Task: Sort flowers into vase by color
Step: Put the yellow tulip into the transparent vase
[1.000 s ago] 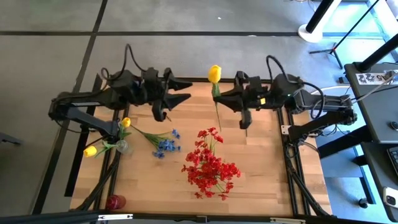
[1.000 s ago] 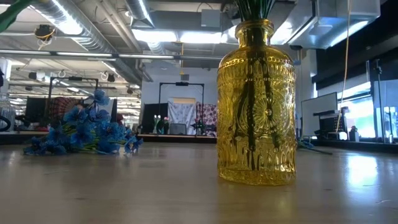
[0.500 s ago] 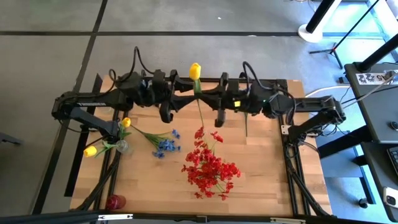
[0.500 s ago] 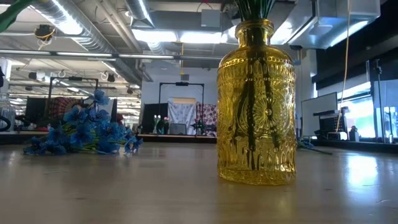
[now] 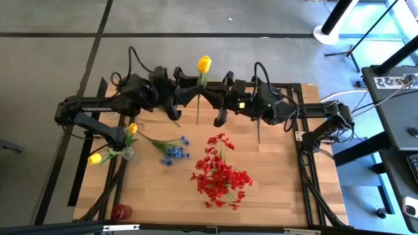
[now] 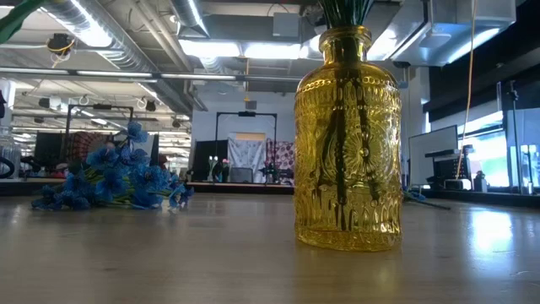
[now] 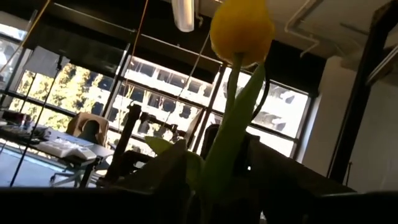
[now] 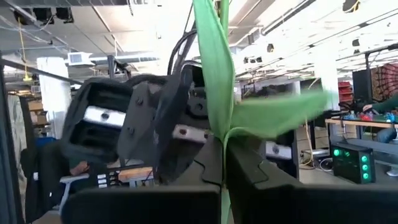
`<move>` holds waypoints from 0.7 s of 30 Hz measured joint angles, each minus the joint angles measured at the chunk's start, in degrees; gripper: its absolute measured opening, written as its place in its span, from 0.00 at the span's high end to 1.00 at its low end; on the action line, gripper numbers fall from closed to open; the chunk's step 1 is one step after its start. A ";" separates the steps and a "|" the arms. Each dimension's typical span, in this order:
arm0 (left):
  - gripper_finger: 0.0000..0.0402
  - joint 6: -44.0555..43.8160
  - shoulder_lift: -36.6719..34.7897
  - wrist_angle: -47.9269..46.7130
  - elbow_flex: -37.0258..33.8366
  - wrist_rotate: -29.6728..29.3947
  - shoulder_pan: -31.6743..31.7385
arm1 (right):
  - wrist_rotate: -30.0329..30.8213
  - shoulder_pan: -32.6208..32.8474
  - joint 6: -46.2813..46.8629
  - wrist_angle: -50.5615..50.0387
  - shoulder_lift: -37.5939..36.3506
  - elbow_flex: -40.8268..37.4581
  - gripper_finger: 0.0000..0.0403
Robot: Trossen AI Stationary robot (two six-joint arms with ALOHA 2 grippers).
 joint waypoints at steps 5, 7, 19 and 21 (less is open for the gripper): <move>0.77 -1.27 -0.05 0.14 -0.04 -0.42 0.00 | 0.86 0.02 -0.04 0.22 0.08 0.00 0.99; 0.89 -1.54 -0.05 -0.24 -0.04 -1.36 0.10 | 0.91 0.02 -0.02 0.07 0.08 0.00 0.98; 0.99 5.63 -4.44 -18.77 3.46 2.54 0.24 | -2.43 0.16 1.25 -4.98 -1.76 -0.02 0.62; 0.99 9.32 -6.84 -29.51 6.90 2.51 0.21 | -3.32 0.15 3.41 -9.48 -3.65 -0.02 0.54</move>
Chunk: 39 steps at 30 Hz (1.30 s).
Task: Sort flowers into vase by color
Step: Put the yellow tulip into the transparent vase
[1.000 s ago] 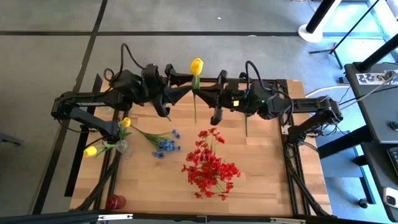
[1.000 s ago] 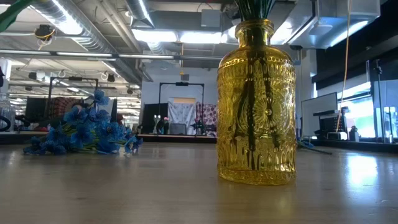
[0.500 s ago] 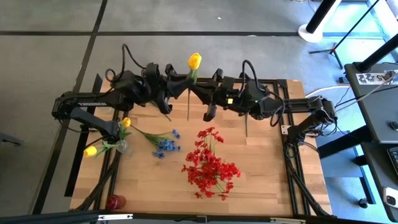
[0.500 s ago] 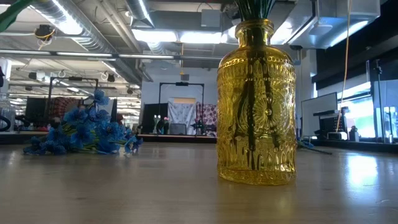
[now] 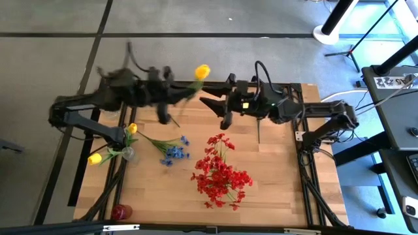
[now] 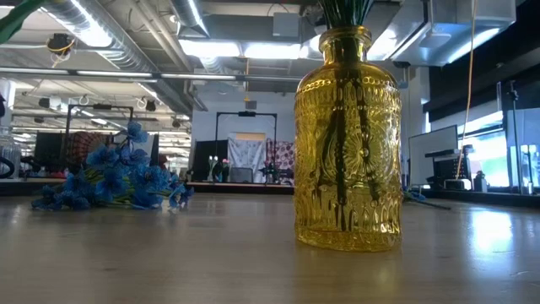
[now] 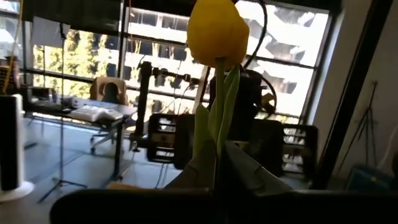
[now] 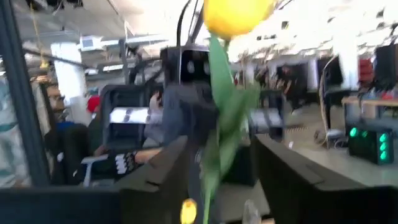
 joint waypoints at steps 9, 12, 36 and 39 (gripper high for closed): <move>0.99 2.97 -13.16 -23.38 4.32 1.63 -2.38 | -0.90 2.37 -1.13 -14.44 -5.40 0.02 0.38; 0.98 2.84 -19.26 -23.07 2.42 1.08 -3.37 | 0.83 3.55 -1.83 -16.16 -5.63 0.02 0.38; 0.98 -3.69 -61.97 -14.22 -33.21 19.87 -4.56 | 27.81 3.34 15.73 -18.41 -5.25 0.00 0.41; 0.98 -4.94 -65.40 -11.77 -37.65 20.01 -4.56 | 29.21 3.34 16.40 -18.45 -5.25 0.00 0.41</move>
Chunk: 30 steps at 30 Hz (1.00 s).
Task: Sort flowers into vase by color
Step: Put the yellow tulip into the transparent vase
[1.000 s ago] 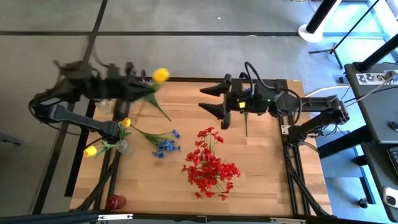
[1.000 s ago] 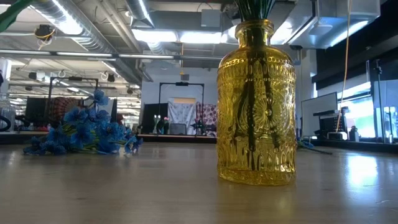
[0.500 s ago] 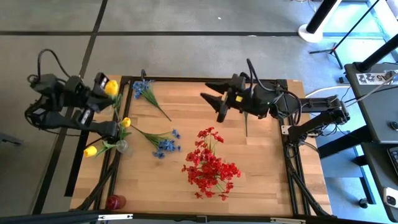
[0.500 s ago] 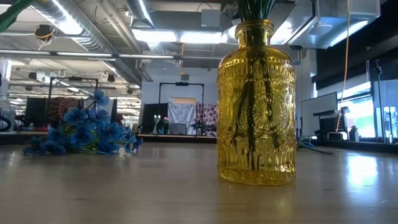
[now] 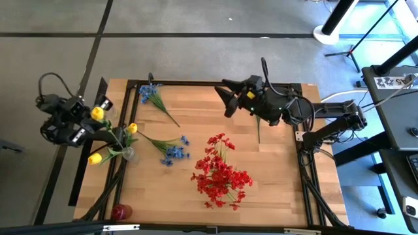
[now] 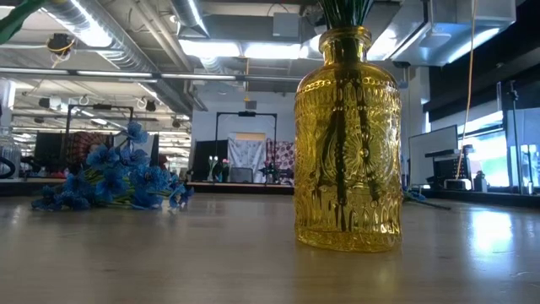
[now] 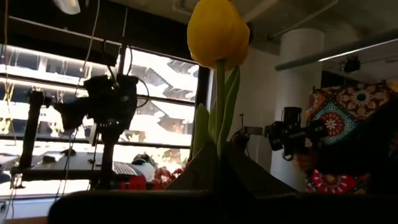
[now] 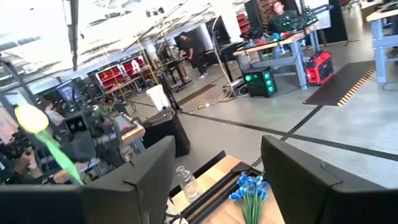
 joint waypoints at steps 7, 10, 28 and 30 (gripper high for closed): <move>0.98 -0.36 0.11 1.80 -5.98 2.25 0.02 | 0.94 0.00 1.51 -0.38 0.00 0.00 0.41; 0.98 -0.26 0.04 1.31 -7.20 2.75 0.02 | 0.98 0.00 2.16 -0.57 0.00 0.00 0.41; 0.98 4.34 -0.02 -3.54 -7.15 6.54 0.04 | 0.20 -2.29 7.30 -8.37 0.00 0.00 0.41; 0.98 4.73 -0.02 -3.84 -7.13 6.58 0.03 | -0.84 -2.43 8.53 -9.29 0.00 0.00 0.41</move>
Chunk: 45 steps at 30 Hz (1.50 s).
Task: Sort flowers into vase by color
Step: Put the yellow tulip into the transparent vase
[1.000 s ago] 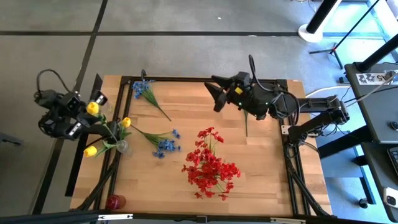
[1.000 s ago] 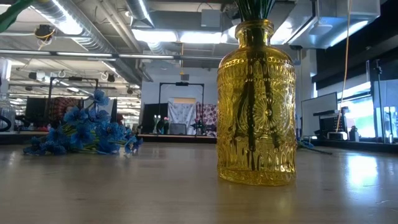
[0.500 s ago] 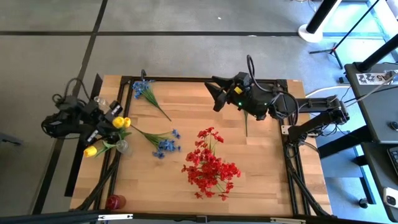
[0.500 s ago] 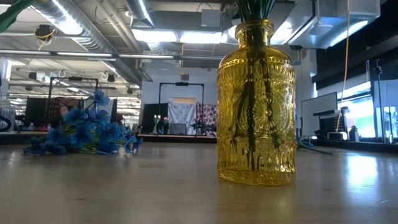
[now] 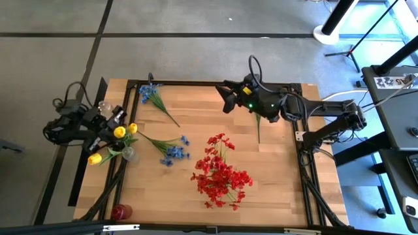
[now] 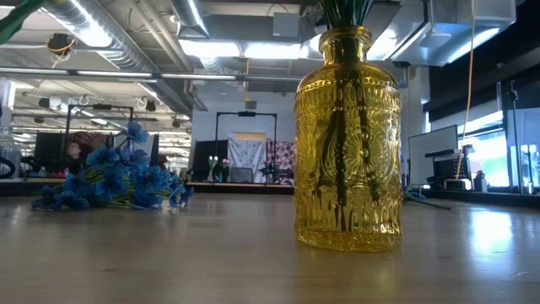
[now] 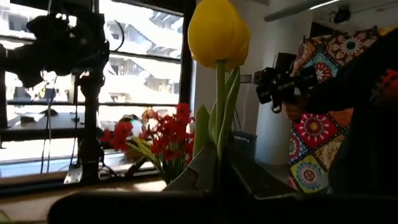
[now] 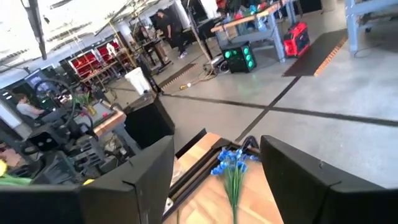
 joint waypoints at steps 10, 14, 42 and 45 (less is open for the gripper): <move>0.98 1.55 0.00 -5.19 -0.01 -2.89 0.01 | 0.64 0.02 0.54 -1.02 0.00 0.00 0.41; 0.98 2.36 0.00 -5.21 -0.01 -3.54 0.01 | 0.68 0.02 0.54 -1.02 0.00 0.00 0.41; 0.92 -7.98 0.00 -14.71 -0.01 2.97 0.00 | -1.37 0.15 2.88 -2.51 0.00 0.00 0.41; 0.92 -8.01 0.00 -15.52 0.60 2.09 -0.01 | -1.37 0.15 2.88 -2.62 0.00 0.01 0.41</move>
